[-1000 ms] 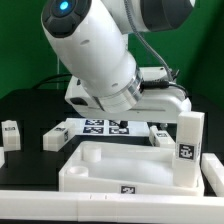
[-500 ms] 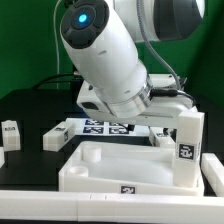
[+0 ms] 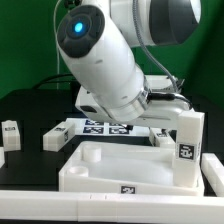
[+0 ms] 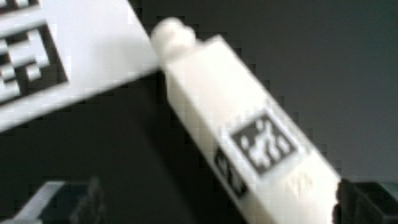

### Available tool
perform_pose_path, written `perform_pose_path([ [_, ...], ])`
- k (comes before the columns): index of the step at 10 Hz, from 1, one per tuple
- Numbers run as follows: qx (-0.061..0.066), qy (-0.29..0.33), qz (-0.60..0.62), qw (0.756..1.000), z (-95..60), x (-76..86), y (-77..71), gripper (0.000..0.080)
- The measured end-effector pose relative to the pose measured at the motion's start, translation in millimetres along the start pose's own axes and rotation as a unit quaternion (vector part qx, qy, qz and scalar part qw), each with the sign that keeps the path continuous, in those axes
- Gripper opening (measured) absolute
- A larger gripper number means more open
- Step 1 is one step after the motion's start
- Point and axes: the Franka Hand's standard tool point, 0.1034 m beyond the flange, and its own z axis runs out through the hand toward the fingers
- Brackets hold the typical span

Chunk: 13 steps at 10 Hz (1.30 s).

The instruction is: Assemble desk

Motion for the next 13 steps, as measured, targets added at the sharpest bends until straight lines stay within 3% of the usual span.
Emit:
perform_pose_path([
  [2,-0.003,-0.044,0.002,0.999,4.6,-1.5,1.6,0.0649],
  [4,-0.006,-0.026,-0.006,1.0,9.7,-5.1,-7.0,0.0649],
  [8,-0.006,-0.026,-0.005,1.0,11.1,-4.7,-7.2,0.0649],
  [11,-0.011,-0.015,-0.015,1.0,16.2,-5.4,-23.9,0.0649],
  [13,-0.011,-0.004,-0.017,1.0,21.3,3.0,-26.4,0.0649],
])
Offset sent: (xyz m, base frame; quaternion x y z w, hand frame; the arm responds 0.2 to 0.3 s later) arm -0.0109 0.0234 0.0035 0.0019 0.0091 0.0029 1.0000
